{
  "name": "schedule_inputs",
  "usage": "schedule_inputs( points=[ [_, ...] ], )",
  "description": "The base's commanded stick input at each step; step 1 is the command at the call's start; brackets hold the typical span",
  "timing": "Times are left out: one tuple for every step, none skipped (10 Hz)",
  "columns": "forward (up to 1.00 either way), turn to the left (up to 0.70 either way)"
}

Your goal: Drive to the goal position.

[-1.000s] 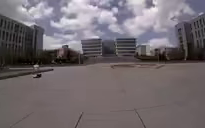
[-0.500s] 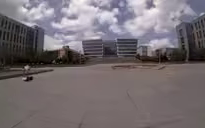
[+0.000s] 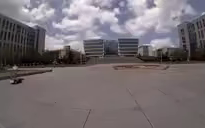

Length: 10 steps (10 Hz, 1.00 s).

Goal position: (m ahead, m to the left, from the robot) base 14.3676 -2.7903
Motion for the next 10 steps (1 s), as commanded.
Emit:
schedule_inputs(
  points=[
    [0.7, 0.0],
    [0.7, 0.0],
    [0.7, 0.0],
    [0.7, 0.0],
    [0.7, 0.0],
    [0.7, 0.0],
    [0.7, 0.0],
    [0.7, -0.24],
    [0.7, -0.35],
    [0.7, -0.35]
  ],
)
